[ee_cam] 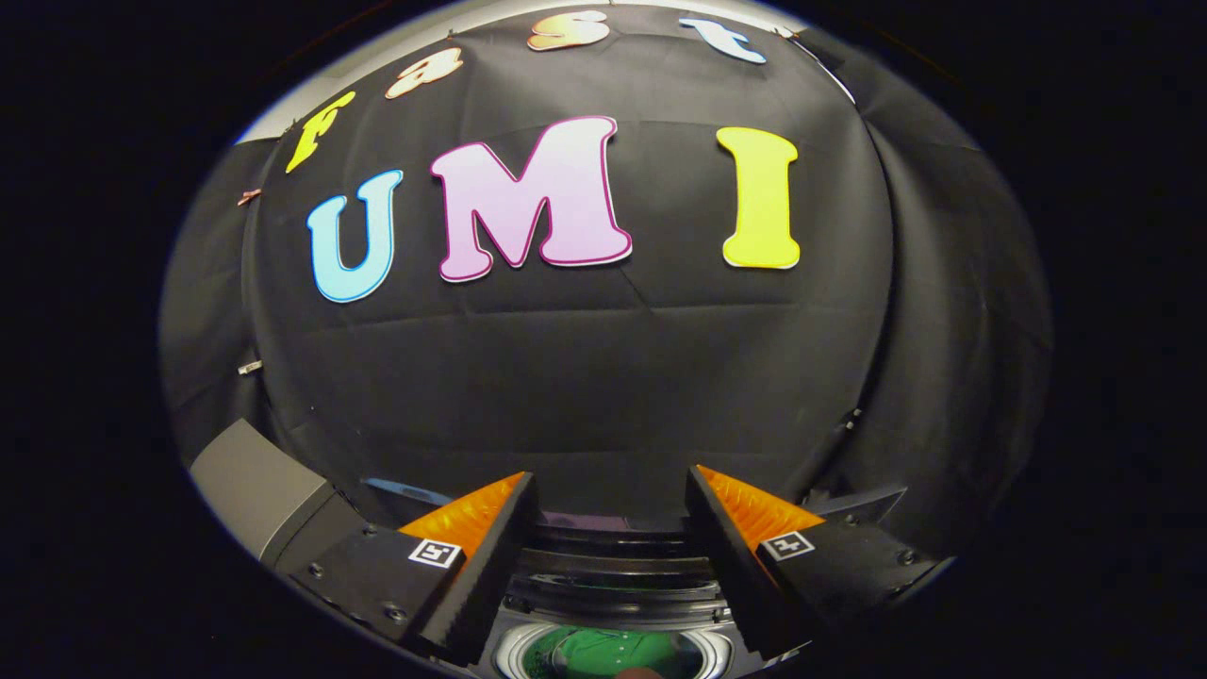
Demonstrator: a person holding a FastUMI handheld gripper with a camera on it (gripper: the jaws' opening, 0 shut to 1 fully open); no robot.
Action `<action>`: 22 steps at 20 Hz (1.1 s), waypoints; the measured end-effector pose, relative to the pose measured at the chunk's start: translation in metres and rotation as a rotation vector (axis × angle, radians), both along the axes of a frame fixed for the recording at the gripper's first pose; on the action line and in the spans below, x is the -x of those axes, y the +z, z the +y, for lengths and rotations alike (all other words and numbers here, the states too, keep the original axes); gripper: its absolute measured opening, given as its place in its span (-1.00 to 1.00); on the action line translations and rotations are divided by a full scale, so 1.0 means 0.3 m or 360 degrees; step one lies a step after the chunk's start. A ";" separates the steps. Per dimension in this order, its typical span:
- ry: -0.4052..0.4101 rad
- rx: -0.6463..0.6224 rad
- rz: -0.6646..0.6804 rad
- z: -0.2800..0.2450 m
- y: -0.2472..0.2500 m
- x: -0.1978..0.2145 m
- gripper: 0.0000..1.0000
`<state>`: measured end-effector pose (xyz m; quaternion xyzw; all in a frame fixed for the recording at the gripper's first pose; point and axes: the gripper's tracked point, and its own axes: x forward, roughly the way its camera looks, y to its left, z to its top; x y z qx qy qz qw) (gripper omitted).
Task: Put the clothes into the washing machine and then close the washing machine lid.
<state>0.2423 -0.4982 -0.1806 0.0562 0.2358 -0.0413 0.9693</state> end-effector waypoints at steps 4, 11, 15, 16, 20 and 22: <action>-0.0001 0.0012 -0.0017 0.009 0.022 0.024 1.00; 0.0038 0.0015 -0.0006 0.017 0.027 0.037 1.00; 0.0051 0.0009 0.0002 0.020 0.041 0.050 1.00; 0.0056 0.0011 0.0002 0.025 0.044 0.053 1.00; 0.0226 0.0339 -0.0003 0.050 0.046 0.109 1.00; 0.0314 0.0335 -0.0067 0.082 0.059 0.125 1.00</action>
